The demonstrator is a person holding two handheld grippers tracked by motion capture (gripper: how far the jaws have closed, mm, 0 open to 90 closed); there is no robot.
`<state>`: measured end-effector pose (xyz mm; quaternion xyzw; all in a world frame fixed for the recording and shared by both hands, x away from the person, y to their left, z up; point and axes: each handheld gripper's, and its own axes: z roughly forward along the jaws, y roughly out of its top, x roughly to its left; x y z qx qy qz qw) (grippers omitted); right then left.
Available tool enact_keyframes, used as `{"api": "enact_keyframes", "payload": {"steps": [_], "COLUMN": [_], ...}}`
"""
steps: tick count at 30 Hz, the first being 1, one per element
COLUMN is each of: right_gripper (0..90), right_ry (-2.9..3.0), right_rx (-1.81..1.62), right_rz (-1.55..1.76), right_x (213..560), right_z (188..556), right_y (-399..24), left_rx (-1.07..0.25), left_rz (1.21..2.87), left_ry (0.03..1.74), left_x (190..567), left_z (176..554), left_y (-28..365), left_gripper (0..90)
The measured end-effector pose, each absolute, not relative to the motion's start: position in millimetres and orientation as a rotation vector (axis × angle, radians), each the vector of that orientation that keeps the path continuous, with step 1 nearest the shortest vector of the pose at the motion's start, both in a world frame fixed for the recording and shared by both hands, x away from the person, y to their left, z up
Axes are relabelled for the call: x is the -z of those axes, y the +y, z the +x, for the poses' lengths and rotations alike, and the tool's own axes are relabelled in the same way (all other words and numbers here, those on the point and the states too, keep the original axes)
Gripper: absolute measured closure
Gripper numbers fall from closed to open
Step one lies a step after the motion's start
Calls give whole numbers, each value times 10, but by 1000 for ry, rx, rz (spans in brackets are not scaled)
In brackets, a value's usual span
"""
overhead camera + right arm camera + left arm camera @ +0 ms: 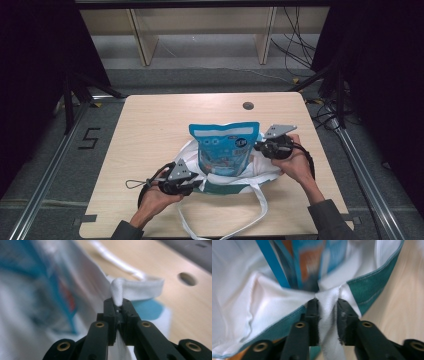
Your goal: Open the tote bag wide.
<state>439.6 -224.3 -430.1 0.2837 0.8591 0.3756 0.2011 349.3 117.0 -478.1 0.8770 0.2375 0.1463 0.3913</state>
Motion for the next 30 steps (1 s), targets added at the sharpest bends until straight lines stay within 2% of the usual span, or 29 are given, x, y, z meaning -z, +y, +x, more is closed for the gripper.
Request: {"api": "enact_keyframes", "payload": {"steps": [2,5,12,15,18,21,24,27,28,30], "right_gripper": [851,851,856,856,826,716,638,573,563,562], "right_ry": [2350,2355,2393,2421,2416,2371,2347,2343,2350,2369], "right_rx": [-1059,-1016,-918,-851,-878,-1014,-1118,-1189,-1180,-1180], "right_rz": [831,895,1133,1126,1111,1153,1149,1084,1062,1022], "right_x": [4297,4359,4928,4955,4914,4820,4572,4373,4330,4263], "right_z": [4510,4696,5076,5071,5057,5056,4939,4764,4706,4565], "right_y": [-2241,-2223,-2252,-2194,-2215,-2320,-2404,-2443,-2444,-2432], "left_rx": [-432,-360,-390,-403,-369,-329,-311,-329,-322,-399], "left_rz": [2346,2340,2360,2366,2337,2264,2181,2118,2079,2072], "left_ry": [556,617,612,622,629,621,631,665,673,710], "left_x": [4890,5097,5085,5077,4995,4845,4660,4488,4436,4347], "left_z": [3457,3418,3400,3390,3388,3395,3412,3485,3511,3563], "left_y": [1195,1256,1227,1219,1242,1295,1338,1376,1388,1400], "left_gripper": [763,802,806,803,757,678,593,507,500,494]}}
